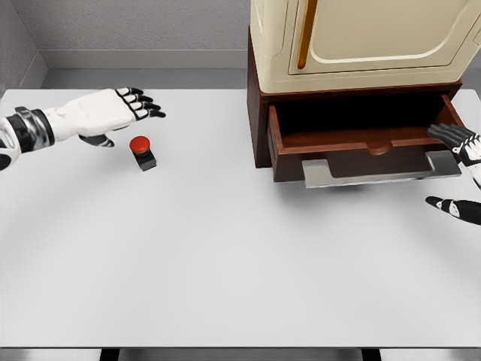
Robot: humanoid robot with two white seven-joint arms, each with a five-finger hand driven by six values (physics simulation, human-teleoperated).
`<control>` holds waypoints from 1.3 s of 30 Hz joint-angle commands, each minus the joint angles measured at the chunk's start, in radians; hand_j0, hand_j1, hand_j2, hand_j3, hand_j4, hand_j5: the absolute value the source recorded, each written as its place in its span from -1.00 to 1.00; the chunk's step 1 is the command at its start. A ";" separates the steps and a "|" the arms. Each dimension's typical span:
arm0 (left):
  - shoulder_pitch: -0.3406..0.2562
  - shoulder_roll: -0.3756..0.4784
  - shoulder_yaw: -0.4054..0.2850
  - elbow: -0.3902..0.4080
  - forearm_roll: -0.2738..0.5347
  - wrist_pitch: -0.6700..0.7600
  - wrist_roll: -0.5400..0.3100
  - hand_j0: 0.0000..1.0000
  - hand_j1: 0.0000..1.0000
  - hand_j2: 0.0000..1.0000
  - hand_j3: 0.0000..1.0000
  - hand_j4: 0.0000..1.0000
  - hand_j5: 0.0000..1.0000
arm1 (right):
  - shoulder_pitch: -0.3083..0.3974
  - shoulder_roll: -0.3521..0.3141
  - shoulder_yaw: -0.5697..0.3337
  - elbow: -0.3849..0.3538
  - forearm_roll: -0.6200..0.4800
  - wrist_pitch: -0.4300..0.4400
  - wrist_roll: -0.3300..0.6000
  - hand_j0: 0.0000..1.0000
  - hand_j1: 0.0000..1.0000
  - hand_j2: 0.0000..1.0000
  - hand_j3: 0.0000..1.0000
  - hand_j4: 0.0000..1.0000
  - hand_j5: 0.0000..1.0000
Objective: Put the switch into the drawer with left arm, and close the drawer with right arm
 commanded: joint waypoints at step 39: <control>-0.005 -0.028 -0.092 0.041 -0.018 0.000 -0.001 0.12 0.12 0.12 0.12 0.12 0.12 | 0.005 -0.002 0.001 0.000 -0.004 0.000 -0.001 1.00 1.00 1.00 1.00 1.00 1.00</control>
